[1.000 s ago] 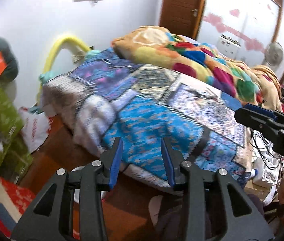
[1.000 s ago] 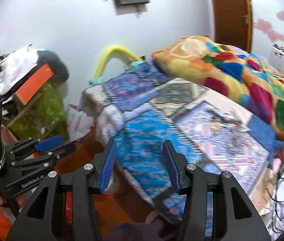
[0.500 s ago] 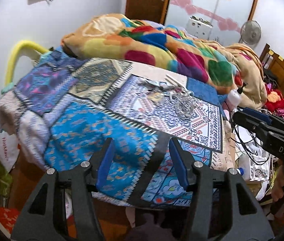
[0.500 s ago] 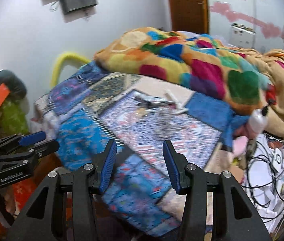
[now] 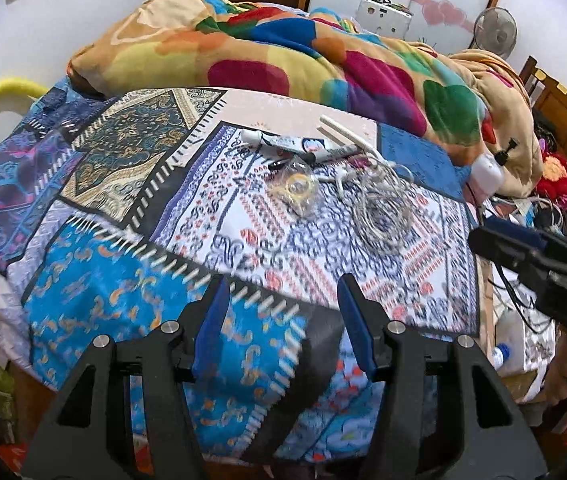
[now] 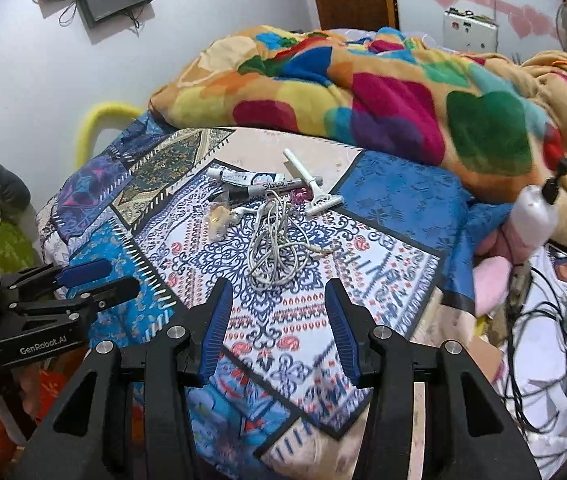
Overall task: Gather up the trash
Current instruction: 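Move both tools back to the bed toward the remaining items, then grasp the clear bag with the left tool while the right tool grasps the white earphone cable, then carry the clear bag and earphone cable with both tools over the white bucket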
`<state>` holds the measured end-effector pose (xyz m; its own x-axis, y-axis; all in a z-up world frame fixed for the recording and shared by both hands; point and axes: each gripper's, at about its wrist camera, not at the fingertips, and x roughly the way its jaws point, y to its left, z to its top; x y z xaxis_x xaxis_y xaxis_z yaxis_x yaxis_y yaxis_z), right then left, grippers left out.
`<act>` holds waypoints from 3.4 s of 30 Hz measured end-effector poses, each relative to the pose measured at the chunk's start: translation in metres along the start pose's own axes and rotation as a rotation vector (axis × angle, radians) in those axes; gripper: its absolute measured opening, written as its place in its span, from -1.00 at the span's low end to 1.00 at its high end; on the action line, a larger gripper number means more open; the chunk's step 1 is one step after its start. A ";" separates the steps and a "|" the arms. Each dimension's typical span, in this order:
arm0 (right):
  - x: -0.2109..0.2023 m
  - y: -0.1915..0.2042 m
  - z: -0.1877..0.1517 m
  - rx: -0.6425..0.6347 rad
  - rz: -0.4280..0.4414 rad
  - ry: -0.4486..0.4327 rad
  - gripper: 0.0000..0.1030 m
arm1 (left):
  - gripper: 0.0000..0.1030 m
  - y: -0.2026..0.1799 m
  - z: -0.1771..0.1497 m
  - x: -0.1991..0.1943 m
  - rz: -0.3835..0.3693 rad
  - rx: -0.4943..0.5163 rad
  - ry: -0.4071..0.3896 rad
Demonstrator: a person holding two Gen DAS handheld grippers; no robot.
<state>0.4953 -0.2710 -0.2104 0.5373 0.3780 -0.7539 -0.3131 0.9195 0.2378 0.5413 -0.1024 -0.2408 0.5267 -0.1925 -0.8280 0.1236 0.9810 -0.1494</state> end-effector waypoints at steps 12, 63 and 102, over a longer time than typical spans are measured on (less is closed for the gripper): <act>0.057 -0.001 0.009 -0.069 -0.015 0.024 0.14 | 0.08 0.003 0.034 0.053 -0.053 -0.033 -0.011; -0.050 0.032 0.019 -0.058 0.006 -0.135 -0.91 | -0.49 0.012 -0.029 -0.068 0.000 -0.038 -0.162; -0.106 0.259 -0.051 -0.383 0.178 -0.144 -0.91 | -0.49 0.181 -0.202 -0.254 0.263 -0.289 -0.259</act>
<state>0.3169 -0.0787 -0.1000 0.5440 0.5628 -0.6223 -0.6636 0.7425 0.0914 0.2598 0.1285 -0.1664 0.7055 0.1005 -0.7015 -0.2627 0.9565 -0.1271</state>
